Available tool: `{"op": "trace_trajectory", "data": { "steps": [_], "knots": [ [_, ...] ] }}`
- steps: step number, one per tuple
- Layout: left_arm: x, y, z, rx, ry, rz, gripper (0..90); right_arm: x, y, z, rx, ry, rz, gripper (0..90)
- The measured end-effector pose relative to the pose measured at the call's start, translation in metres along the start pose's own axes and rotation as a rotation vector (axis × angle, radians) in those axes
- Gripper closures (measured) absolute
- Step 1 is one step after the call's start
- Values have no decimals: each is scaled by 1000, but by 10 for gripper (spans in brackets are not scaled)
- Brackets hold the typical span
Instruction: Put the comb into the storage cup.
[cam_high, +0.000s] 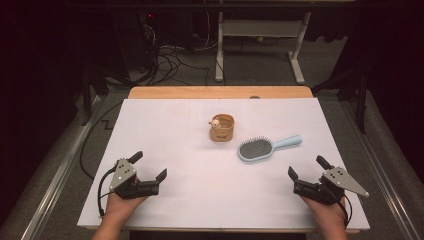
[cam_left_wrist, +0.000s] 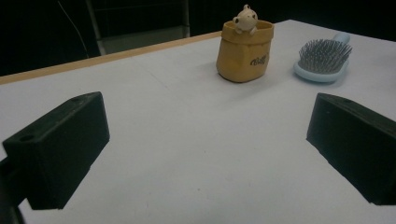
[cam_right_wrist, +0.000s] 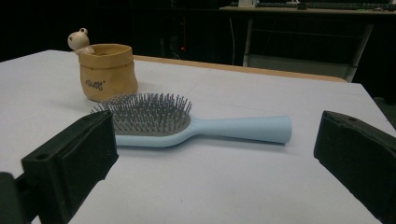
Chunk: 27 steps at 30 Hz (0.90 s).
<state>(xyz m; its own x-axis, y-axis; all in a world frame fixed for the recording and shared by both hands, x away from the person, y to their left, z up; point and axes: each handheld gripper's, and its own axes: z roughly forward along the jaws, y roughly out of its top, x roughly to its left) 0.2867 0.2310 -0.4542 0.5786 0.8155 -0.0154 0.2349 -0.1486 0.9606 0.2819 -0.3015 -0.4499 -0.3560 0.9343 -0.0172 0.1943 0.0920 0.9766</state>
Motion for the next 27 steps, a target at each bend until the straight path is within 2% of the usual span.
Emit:
{"op": "trace_trajectory", "data": {
  "steps": [5,20,23,25,27],
  "knots": [
    [2,0,-1,-11,-1,-23,0,-1,0,-1,-4,-9,11,1],
    [1,0,0,-3,-19,-14,0,-1,0,-1,-5,-8,10,1],
    [2,0,1,16,-44,-29,0,-1,0,0,-2,-9,6,1],
    [0,0,1,24,-39,-20,0,-1,0,0,0,-9,11,1],
    [-1,0,1,6,-28,-7,0,-1,0,1,9,-10,14,12]
  ]
}}
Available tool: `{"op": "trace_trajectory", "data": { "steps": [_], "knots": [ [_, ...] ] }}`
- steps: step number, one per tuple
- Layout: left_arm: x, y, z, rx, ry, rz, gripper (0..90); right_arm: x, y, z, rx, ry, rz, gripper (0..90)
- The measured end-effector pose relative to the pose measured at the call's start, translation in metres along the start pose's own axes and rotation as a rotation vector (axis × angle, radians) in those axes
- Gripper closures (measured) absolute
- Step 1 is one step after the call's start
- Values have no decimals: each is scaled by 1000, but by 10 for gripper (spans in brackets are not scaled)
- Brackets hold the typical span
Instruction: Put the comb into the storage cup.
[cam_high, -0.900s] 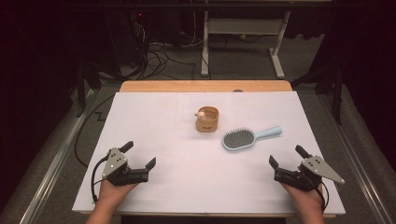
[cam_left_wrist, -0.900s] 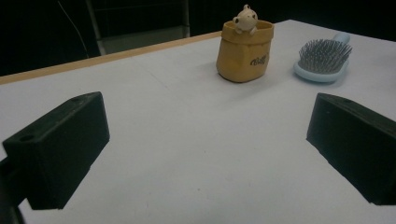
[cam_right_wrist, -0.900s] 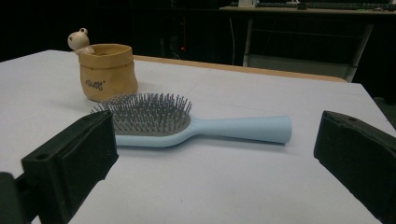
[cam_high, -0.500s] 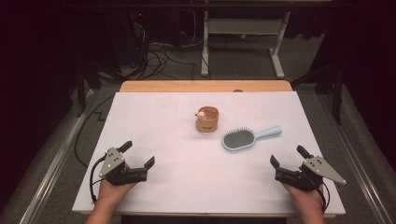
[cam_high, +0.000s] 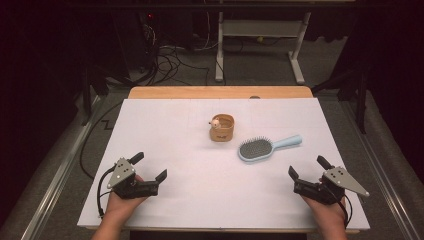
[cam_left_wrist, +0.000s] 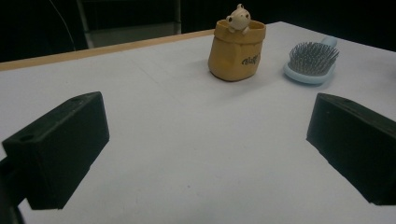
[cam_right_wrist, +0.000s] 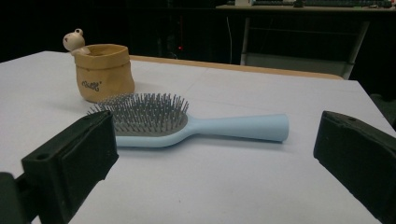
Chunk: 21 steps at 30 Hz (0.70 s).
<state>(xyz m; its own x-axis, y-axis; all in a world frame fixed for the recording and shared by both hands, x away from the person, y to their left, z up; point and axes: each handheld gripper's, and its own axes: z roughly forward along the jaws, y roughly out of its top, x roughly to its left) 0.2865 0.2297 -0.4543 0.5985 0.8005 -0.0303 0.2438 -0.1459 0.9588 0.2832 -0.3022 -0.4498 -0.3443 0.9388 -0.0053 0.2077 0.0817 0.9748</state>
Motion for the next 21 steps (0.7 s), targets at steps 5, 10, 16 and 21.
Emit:
{"op": "trace_trajectory", "data": {
  "steps": [5,10,16,21],
  "knots": [
    [0,0,0,-6,3,8,0,-1,1,4,27,-6,6,80],
    [0,-1,0,-10,-3,8,0,-3,7,15,69,-17,23,210],
    [-1,-2,1,-11,-20,21,0,-3,13,31,102,-33,-1,442],
    [-2,-2,1,-23,-36,35,0,-2,21,44,131,-37,-12,636]
  ]
}}
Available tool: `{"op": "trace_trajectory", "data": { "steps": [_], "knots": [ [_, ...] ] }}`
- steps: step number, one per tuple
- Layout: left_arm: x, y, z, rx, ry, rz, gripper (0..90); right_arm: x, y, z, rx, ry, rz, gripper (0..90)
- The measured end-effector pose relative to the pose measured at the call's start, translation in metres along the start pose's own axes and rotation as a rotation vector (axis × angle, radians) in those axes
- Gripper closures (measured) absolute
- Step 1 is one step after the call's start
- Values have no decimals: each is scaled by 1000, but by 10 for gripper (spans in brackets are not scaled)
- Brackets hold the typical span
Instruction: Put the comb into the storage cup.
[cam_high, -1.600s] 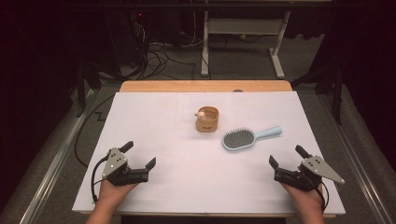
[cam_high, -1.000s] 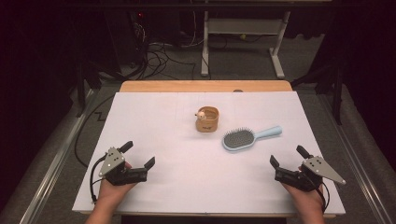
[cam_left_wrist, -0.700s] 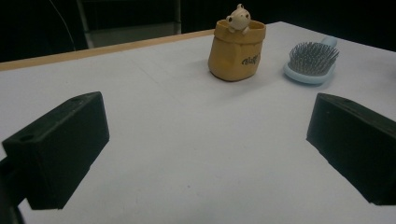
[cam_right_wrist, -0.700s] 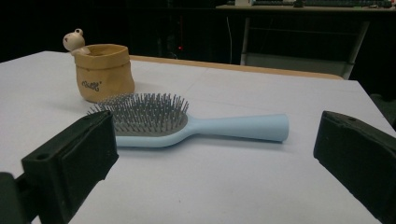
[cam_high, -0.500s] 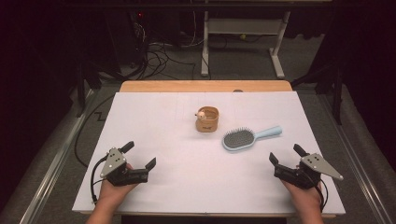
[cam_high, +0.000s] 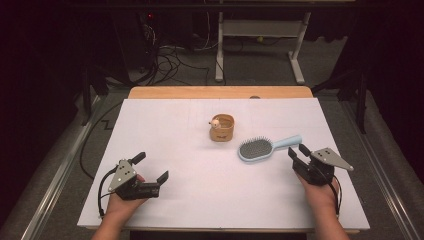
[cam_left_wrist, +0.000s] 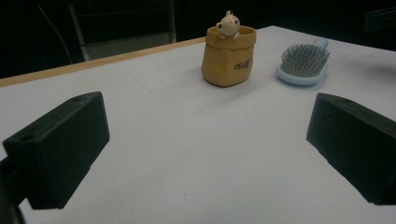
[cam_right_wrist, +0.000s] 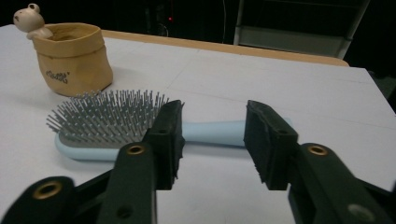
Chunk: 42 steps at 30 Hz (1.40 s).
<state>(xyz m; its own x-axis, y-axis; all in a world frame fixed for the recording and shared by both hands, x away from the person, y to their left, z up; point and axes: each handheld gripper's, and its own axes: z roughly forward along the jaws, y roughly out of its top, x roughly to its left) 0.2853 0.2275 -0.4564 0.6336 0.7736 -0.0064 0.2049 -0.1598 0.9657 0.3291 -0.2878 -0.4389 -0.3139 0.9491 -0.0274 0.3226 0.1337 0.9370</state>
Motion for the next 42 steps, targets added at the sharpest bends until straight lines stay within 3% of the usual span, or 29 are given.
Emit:
{"op": "trace_trajectory", "data": {
  "steps": [6,15,18,22,33,42],
  "knots": [
    [1,1,-2,-31,-19,-31,0,1,13,14,23,10,-17,747],
    [1,1,-2,-35,-21,-27,0,1,28,41,65,-15,-52,900],
    [1,1,-2,-34,-20,-27,0,-2,32,51,93,-18,-50,900],
    [1,1,-1,-33,-21,-29,0,-6,37,69,172,-5,-55,900],
    [2,1,0,-34,-33,-36,0,-13,38,110,354,-67,-126,900],
    [1,2,0,-40,-46,-35,0,-17,32,120,436,-87,-126,900]
  ]
}}
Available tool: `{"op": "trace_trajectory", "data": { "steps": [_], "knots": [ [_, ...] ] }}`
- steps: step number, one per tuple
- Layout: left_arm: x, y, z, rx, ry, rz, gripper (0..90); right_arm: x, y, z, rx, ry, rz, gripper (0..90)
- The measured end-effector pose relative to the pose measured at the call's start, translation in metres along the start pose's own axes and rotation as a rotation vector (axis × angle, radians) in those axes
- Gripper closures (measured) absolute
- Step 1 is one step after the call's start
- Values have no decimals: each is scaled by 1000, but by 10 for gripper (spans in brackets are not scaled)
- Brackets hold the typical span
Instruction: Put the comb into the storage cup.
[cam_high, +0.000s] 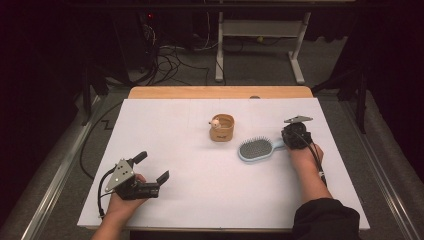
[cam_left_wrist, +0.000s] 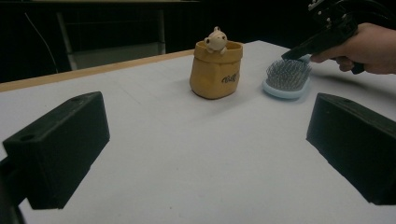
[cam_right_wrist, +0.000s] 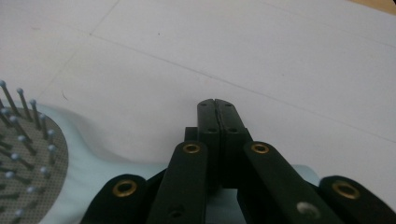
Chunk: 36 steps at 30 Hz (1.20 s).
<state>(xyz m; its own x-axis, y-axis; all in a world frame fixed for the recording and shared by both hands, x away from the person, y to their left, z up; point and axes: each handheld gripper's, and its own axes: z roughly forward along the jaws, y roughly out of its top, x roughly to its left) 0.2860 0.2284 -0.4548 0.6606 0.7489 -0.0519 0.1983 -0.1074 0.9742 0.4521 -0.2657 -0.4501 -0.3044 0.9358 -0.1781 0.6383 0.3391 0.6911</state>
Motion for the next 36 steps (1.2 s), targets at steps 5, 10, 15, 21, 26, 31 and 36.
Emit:
{"op": "trace_trajectory", "data": {
  "steps": [5,10,15,21,26,31,36],
  "knots": [
    [-1,0,0,-4,-4,-1,0,1,-1,0,13,4,-15,900],
    [-1,0,0,-8,-6,2,0,0,-4,-4,27,14,-17,900],
    [-2,1,0,-11,-4,4,0,2,-7,-9,41,10,-29,900],
    [-2,1,0,-9,-5,4,1,3,-17,-19,38,12,-36,900],
    [-1,1,0,-11,-5,5,0,7,-25,-29,55,6,-62,900],
    [-1,1,-1,-10,-5,6,0,10,-35,-39,58,21,-63,900],
    [-1,1,-1,-11,-9,8,0,13,-44,-49,51,31,-51,900]
  ]
}}
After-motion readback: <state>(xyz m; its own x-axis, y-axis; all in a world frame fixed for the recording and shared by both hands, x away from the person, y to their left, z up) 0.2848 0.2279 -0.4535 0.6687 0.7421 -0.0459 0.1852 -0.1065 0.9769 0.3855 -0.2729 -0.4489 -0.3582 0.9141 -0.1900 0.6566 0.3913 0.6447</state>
